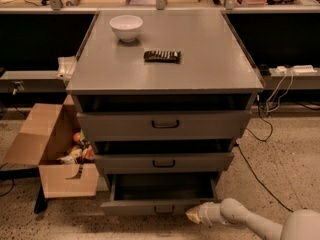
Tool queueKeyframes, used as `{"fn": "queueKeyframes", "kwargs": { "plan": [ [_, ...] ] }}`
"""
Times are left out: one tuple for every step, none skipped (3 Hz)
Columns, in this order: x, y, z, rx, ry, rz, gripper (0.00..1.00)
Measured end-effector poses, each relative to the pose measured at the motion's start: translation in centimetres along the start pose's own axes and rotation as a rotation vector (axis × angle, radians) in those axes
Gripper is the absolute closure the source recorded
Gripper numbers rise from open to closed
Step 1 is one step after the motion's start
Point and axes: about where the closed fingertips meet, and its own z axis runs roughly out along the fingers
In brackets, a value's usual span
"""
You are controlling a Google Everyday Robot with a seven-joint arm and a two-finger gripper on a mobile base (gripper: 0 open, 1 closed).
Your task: Close bottom drawer
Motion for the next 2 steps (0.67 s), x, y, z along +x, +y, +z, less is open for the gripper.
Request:
{"fn": "queueKeyframes", "kwargs": {
  "plan": [
    [-0.43, -0.71, -0.04, 0.007, -0.013, 0.005, 1.0],
    [-0.81, -1.34, -0.08, 0.012, -0.025, 0.009, 1.0]
  ]
}}
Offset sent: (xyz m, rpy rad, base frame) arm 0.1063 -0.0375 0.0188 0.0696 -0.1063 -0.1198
